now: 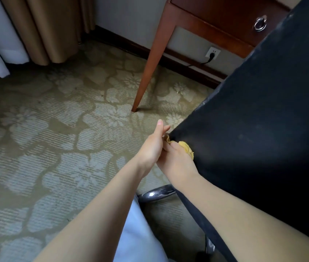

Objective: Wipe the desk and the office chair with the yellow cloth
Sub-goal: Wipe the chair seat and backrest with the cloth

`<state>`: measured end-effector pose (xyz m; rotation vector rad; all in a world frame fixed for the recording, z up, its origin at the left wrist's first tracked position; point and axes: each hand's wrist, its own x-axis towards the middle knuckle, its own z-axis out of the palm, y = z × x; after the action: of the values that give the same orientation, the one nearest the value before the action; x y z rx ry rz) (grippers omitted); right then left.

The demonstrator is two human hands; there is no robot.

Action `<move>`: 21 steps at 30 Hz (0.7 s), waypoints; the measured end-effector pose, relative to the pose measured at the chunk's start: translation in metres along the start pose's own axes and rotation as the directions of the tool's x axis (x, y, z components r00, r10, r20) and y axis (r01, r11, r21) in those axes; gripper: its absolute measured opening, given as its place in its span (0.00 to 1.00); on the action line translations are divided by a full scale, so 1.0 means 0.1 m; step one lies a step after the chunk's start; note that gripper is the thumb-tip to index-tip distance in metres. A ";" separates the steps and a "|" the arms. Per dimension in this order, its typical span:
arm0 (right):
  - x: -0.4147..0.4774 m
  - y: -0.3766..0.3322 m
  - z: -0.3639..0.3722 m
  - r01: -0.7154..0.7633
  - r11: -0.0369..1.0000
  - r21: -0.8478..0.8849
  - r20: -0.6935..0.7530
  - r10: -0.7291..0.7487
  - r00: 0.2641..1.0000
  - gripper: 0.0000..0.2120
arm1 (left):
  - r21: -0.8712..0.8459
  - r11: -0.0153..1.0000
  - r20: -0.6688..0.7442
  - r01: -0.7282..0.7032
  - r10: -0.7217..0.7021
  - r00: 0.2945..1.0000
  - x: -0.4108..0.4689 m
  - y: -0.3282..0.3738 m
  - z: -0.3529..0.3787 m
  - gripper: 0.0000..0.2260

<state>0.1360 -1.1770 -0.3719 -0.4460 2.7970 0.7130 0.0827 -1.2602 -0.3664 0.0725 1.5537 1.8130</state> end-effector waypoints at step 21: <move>-0.84 0.33 -1.11 -0.197 0.977 -0.087 -0.448 0.138 0.883 0.17 | -0.115 0.991 0.008 0.063 -0.062 0.998 -0.22 -0.20 -0.01 0.39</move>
<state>0.1876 -1.1847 -0.2383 -0.4367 3.2597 0.9401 0.1079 -1.2735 -0.3754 -0.0265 1.4293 1.8482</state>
